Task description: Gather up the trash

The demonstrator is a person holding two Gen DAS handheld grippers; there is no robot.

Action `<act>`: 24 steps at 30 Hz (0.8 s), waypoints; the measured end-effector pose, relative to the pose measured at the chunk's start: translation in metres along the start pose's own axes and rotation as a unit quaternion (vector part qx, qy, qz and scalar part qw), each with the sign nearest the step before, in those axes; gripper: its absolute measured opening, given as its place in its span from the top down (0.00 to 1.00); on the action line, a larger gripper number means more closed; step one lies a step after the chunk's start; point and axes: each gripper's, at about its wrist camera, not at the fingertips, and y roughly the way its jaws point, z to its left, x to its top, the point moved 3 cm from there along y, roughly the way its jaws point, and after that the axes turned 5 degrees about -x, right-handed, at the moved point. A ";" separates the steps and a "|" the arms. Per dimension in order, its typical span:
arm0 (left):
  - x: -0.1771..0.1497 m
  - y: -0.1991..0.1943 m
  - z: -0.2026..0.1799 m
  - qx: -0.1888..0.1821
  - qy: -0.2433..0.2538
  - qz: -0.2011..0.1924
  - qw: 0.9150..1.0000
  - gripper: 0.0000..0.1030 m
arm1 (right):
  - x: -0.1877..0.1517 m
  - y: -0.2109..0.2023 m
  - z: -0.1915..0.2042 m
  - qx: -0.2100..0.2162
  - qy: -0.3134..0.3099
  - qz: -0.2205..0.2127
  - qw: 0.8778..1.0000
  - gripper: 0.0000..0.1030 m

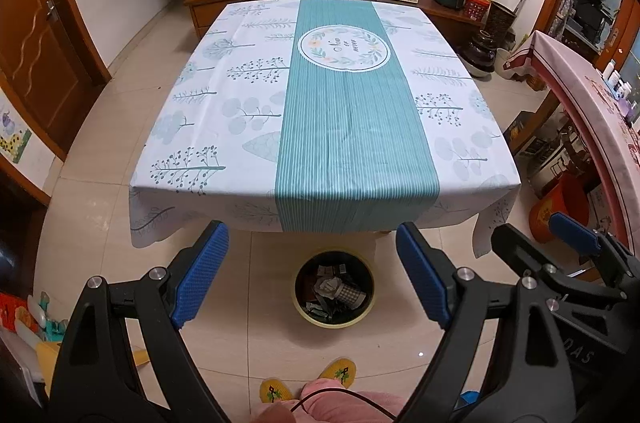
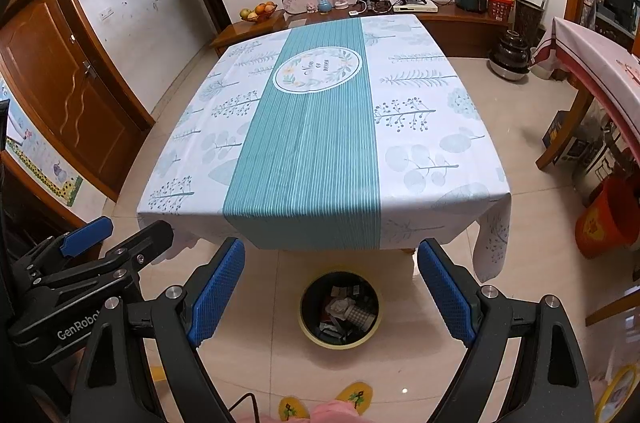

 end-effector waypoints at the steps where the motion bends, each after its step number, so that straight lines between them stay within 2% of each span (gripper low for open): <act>1: 0.001 0.001 0.000 0.001 0.000 0.001 1.000 0.19 | 0.002 0.001 -0.001 0.000 -0.001 0.000 1.000 0.13; 24: 0.003 0.008 -0.001 0.007 -0.004 0.002 1.000 0.19 | 0.005 0.003 0.000 0.000 -0.003 -0.001 1.000 0.13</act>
